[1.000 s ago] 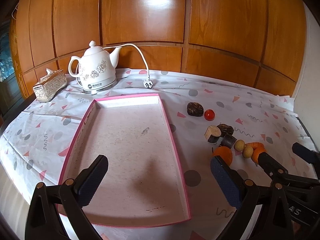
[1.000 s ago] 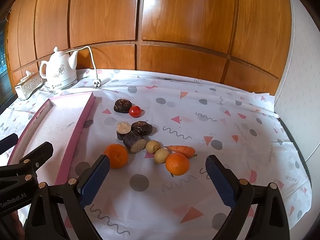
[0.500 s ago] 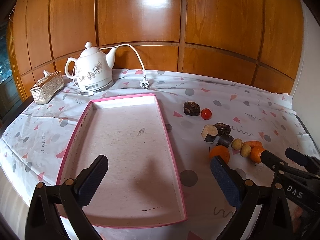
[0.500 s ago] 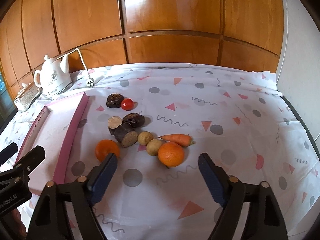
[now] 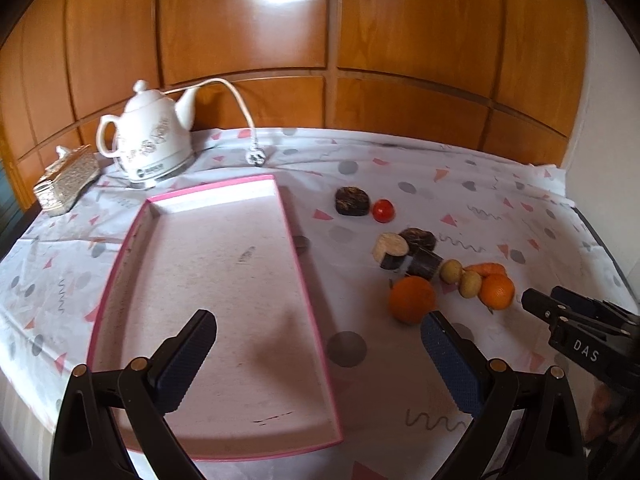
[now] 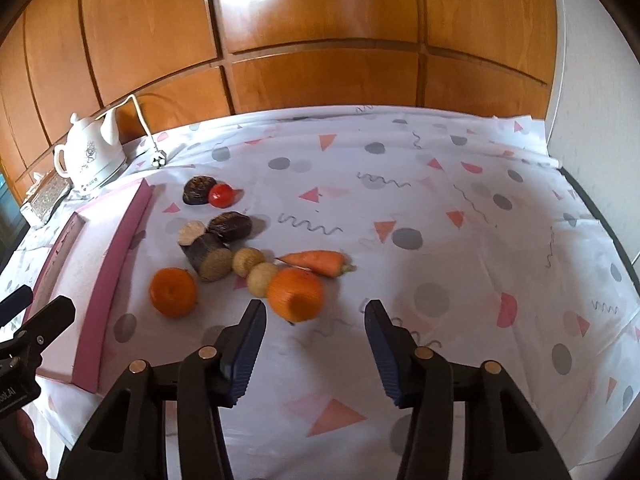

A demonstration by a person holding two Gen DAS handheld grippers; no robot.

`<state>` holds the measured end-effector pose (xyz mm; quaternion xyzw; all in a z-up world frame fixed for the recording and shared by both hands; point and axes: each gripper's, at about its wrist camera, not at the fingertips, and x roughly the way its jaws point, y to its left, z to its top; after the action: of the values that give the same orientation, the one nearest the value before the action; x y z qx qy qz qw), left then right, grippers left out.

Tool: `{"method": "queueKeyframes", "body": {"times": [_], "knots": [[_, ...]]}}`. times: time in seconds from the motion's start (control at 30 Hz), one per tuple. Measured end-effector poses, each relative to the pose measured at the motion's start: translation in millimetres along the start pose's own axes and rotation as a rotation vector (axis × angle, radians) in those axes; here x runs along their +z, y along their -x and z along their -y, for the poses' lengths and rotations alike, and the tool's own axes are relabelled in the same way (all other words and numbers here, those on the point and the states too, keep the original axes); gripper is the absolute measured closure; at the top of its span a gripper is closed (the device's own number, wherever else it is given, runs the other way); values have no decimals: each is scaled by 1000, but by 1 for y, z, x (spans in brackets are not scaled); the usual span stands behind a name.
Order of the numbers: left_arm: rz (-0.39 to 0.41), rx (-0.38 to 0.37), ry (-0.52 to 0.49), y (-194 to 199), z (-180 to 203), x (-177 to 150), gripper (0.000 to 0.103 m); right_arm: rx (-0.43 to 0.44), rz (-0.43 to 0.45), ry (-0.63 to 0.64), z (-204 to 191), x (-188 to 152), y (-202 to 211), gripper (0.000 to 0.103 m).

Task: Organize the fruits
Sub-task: 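Grasp a mandarin orange with the left tool while the right tool grasps the other mandarin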

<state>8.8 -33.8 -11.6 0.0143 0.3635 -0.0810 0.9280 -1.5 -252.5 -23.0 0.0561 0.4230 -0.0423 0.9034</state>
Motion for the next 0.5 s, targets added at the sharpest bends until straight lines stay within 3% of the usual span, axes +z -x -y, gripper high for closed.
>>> {"method": "queueKeyframes", "body": {"times": [0.23, 0.5], "knots": [[-50, -103, -27, -14, 10, 2, 0, 47, -63, -51, 22, -3, -15, 56], [-87, -151, -43, -29, 23, 10, 7, 119, -81, -6, 11, 6, -34, 61]]}}
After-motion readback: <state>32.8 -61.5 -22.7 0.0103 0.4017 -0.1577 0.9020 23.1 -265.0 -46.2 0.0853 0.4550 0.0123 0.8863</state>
